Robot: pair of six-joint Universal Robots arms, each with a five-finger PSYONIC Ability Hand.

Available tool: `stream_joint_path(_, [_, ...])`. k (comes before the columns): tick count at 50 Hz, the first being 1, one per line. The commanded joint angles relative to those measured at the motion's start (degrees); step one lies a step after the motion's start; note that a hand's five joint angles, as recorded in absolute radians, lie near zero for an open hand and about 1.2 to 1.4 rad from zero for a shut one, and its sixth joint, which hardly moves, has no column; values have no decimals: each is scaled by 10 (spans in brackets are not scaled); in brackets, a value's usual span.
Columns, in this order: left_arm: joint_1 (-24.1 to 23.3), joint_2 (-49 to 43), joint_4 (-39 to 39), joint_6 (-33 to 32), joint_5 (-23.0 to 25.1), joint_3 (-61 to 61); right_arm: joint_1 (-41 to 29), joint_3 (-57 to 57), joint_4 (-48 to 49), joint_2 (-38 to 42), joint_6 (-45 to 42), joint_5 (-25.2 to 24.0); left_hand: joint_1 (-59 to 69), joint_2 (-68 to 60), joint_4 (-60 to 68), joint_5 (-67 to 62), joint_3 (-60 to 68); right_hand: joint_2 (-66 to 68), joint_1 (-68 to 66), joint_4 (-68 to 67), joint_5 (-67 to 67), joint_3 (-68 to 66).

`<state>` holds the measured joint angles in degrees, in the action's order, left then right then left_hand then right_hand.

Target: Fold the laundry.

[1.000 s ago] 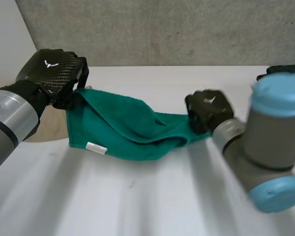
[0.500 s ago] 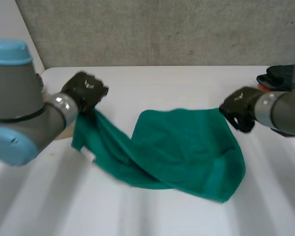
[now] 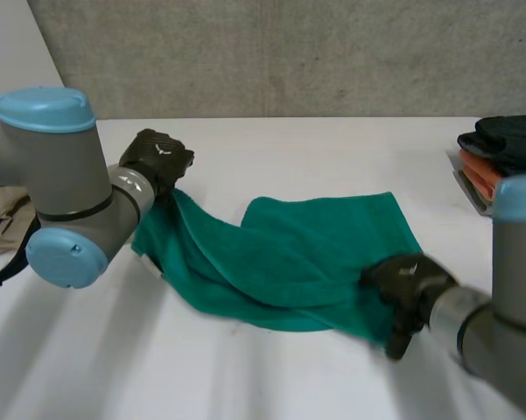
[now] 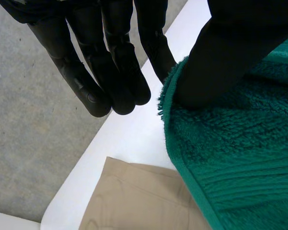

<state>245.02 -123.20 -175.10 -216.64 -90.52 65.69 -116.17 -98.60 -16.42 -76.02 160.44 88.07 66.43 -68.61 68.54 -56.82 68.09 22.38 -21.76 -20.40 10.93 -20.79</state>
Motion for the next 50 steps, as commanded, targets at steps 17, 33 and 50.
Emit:
stream_joint_path(17, [3, 22, -9, 9, 5, 32, -35, -74, 270, 90, -57, 66, 136, -114, 115, -132, 119, 181, -187, -200, 195, -196])
stream_joint_path(33, [15, 22, -15, 13, 19, 47, -1, 40, 259, 122, -135, 58, 136, -114, 115, -132, 119, 576, -582, -596, 591, -592])
stream_joint_path(50, [14, 47, -235, 68, -32, -242, 67, 488, 502, 148, -200, 75, 136, -114, 115, -132, 119, 576, -582, -596, 591, -592])
